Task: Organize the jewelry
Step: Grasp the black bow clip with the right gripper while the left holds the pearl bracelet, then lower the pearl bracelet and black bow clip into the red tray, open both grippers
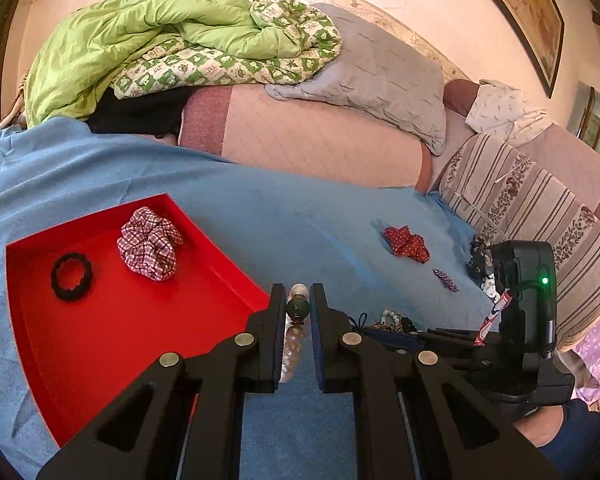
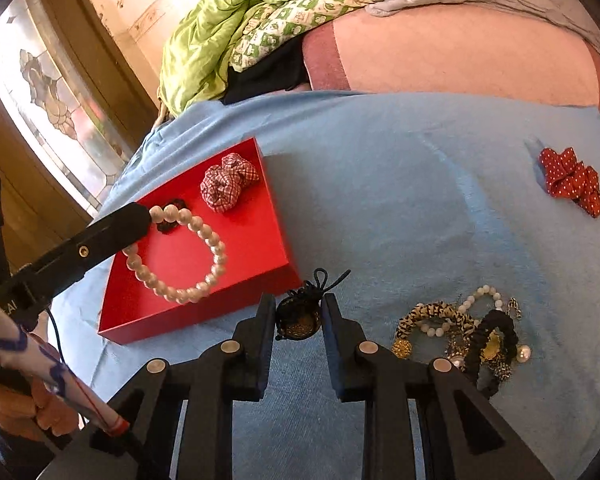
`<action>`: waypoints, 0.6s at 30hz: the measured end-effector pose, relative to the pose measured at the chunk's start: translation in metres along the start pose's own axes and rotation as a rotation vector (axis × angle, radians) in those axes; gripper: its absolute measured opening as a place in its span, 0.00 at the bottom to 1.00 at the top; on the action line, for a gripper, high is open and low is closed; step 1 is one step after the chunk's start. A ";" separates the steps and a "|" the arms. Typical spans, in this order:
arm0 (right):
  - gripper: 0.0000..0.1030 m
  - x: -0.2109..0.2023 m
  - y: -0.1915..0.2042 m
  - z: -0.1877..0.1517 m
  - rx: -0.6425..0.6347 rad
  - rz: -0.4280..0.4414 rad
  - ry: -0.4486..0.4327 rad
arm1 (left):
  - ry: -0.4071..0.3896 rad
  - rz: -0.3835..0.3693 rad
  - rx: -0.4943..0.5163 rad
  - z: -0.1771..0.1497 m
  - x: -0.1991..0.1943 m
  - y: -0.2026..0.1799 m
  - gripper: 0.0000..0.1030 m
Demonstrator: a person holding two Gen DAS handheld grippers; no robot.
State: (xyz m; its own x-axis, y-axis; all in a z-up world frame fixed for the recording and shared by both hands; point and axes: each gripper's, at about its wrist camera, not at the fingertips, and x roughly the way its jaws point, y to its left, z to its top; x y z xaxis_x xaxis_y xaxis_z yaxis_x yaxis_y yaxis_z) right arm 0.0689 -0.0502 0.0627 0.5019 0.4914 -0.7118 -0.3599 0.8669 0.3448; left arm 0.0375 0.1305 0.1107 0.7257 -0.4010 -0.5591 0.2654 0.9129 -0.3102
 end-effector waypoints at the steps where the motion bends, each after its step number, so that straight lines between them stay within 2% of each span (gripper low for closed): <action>1: 0.24 0.000 0.000 0.000 0.000 -0.003 -0.002 | -0.002 0.005 0.001 0.000 0.000 0.000 0.11; 5: 0.24 0.001 0.001 0.001 -0.004 -0.005 -0.007 | -0.016 0.034 -0.016 0.005 -0.002 0.011 0.11; 18: 0.24 -0.001 0.007 0.001 -0.018 0.005 -0.023 | -0.017 0.169 -0.133 0.007 -0.005 0.079 0.11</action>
State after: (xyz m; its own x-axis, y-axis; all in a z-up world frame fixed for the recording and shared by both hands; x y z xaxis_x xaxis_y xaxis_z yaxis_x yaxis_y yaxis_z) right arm 0.0667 -0.0441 0.0668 0.5178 0.4979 -0.6957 -0.3764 0.8628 0.3374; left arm 0.0596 0.2053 0.0944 0.7635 -0.2409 -0.5992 0.0539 0.9484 -0.3125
